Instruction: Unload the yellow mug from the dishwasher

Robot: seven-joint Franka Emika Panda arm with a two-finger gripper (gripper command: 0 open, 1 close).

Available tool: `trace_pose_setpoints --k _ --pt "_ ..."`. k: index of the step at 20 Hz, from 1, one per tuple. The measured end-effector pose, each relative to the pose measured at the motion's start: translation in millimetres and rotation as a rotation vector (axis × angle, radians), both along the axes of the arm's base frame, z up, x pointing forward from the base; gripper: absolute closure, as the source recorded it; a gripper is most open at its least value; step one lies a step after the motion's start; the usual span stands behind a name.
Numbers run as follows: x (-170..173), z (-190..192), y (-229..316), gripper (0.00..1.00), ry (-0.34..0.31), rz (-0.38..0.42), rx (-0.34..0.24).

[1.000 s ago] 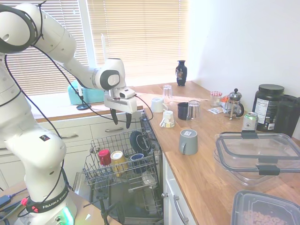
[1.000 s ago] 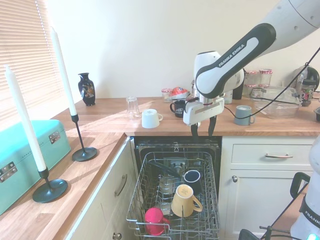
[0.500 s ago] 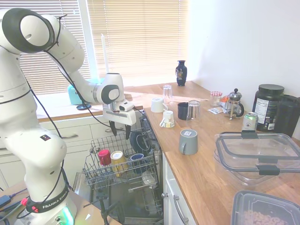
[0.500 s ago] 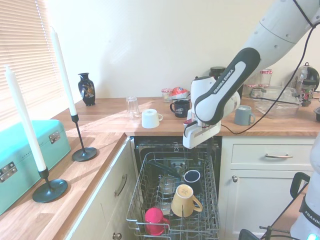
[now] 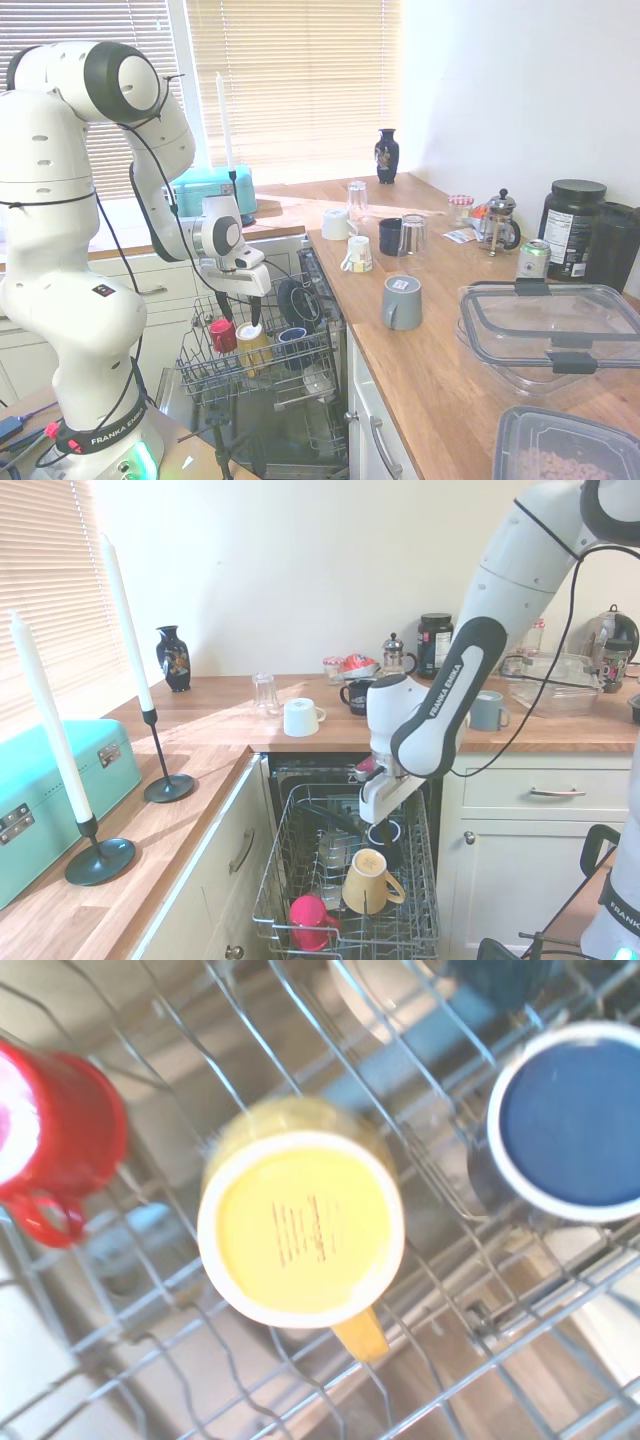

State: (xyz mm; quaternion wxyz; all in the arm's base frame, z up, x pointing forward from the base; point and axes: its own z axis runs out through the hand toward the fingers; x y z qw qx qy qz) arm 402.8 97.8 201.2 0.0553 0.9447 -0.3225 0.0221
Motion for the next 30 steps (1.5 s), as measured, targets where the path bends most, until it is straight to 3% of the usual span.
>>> trace_pose_setpoints --k 7,14,20,30 --pt "-7 -41 27 0.0 0.014 0.014 -0.019" --pt "7 -71 26 0.0 0.02 0.051 -0.059" --pt "6 -104 26 0.0 0.016 0.051 -0.044" --pt "18 -148 29 0.0 -0.033 0.063 -0.124"
